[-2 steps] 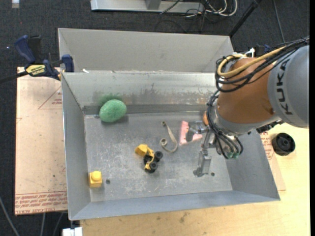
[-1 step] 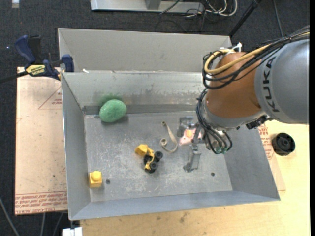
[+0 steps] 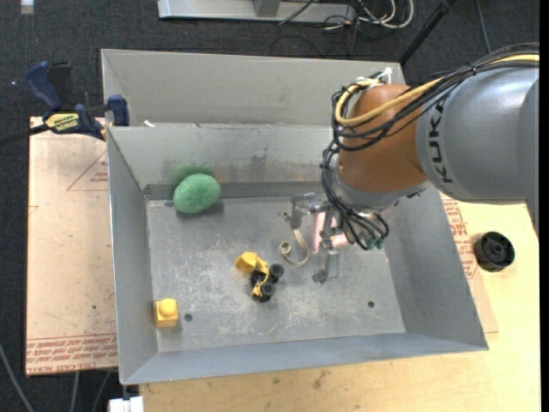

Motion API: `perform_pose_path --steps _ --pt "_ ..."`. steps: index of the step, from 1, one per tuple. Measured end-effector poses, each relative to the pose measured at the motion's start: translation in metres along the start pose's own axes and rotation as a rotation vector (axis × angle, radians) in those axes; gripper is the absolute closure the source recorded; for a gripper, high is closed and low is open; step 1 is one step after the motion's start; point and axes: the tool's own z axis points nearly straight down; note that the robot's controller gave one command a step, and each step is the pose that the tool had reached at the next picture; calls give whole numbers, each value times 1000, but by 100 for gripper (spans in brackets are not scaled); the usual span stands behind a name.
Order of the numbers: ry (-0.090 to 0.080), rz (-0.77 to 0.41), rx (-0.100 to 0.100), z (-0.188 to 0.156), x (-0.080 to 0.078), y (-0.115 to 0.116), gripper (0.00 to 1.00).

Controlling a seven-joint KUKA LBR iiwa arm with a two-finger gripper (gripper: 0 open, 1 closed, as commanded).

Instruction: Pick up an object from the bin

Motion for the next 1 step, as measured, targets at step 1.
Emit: perform_pose_path --steps 1 --pt "13 -65 -3 29 -4 20 0"
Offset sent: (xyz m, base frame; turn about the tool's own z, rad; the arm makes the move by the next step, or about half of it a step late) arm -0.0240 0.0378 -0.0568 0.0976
